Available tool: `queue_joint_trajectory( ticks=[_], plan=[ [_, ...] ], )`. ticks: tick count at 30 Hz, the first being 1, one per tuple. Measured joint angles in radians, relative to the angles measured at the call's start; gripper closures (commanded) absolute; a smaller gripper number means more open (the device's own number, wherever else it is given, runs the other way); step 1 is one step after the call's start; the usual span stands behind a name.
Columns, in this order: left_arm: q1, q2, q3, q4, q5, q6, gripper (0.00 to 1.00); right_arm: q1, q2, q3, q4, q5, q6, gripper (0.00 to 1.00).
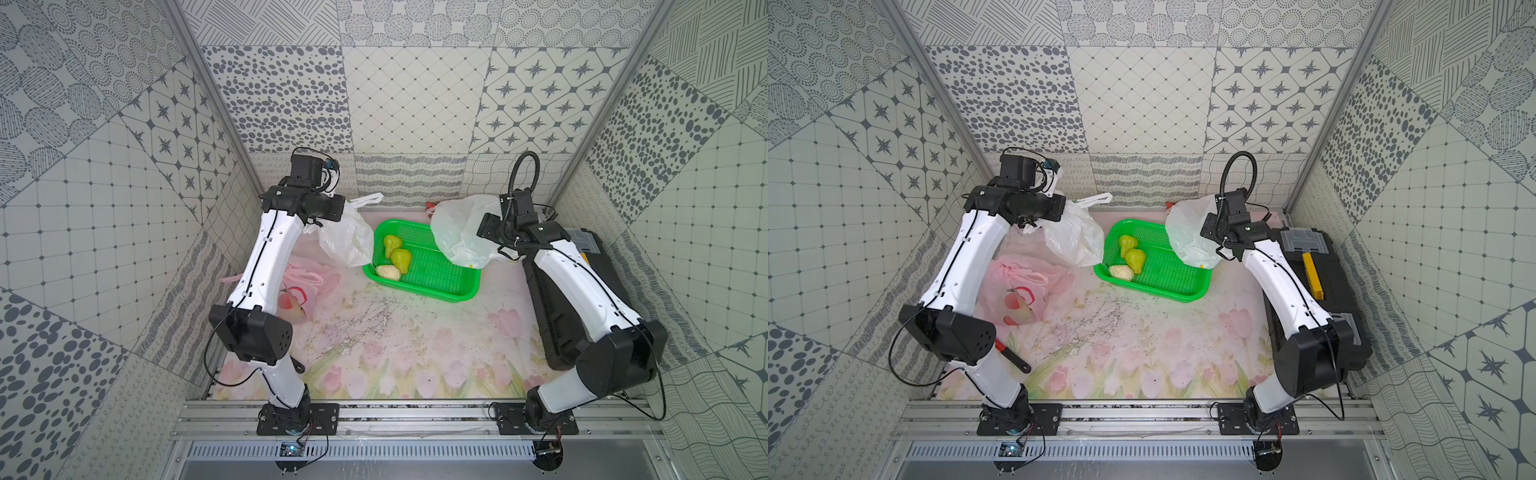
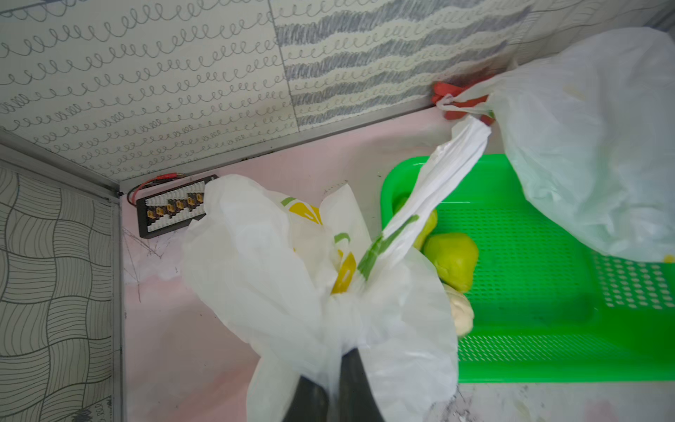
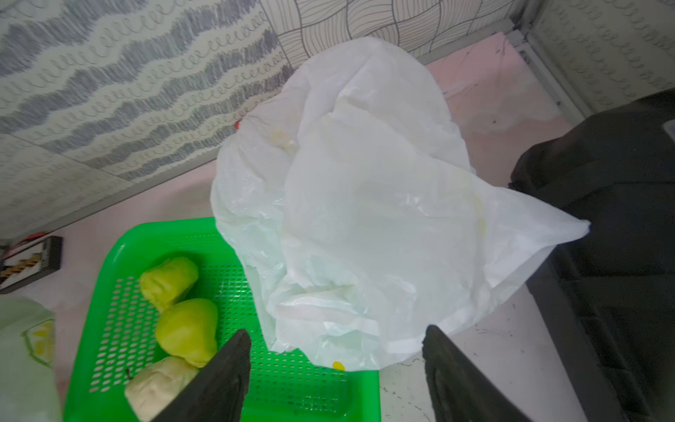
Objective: Place the pears into plastic bags & tie knots
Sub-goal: Place the plastic bag at the center of the board, then pick up the plastic bag at the center of the board.
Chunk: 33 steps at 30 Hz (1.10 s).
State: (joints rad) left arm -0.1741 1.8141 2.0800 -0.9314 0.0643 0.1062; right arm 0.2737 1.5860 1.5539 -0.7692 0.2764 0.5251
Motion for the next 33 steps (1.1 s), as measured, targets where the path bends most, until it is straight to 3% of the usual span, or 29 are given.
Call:
queue_joint_trajectory(
  ticks=[4, 7, 9, 14, 15, 16, 22, 27, 30, 33],
  plan=[
    [0.03, 0.126, 0.081, 0.012, -0.038, -0.002, 0.97, -0.002, 0.123, 0.06, -0.065, 0.074, -0.037, 0.2],
    [0.046, 0.194, 0.108, 0.016, -0.051, -0.004, 0.87, -0.002, 0.229, 0.104, -0.076, 0.101, -0.064, 0.22],
    [0.049, 0.221, 0.114, 0.016, -0.051, -0.008, 0.75, -0.002, 0.275, 0.106, -0.074, 0.112, -0.082, 0.34],
    [0.057, 0.24, 0.122, 0.013, -0.033, -0.04, 0.38, -0.002, 0.338, 0.107, -0.061, 0.106, -0.142, 0.9],
    [0.057, 0.235, 0.125, 0.011, -0.032, -0.047, 0.28, -0.002, 0.337, 0.107, -0.053, 0.098, -0.148, 0.95],
    [0.058, 0.227, 0.129, 0.007, -0.034, -0.053, 0.02, -0.002, 0.33, 0.106, -0.04, 0.085, -0.154, 1.0],
    [0.094, 0.124, 0.117, -0.006, -0.008, -0.093, 0.02, 0.013, 0.146, 0.099, 0.014, -0.058, -0.162, 1.0],
    [0.209, 0.037, 0.02, 0.032, 0.164, -0.212, 0.02, 0.159, -0.05, 0.151, 0.035, -0.153, -0.131, 1.0],
    [0.236, 0.023, 0.0, 0.023, 0.241, -0.263, 0.01, 0.273, -0.121, 0.145, 0.113, -0.27, -0.055, 1.0],
    [0.237, 0.0, -0.006, 0.006, 0.266, -0.286, 0.01, 0.334, -0.203, 0.005, 0.306, -0.411, 0.127, 1.0]
  ],
)
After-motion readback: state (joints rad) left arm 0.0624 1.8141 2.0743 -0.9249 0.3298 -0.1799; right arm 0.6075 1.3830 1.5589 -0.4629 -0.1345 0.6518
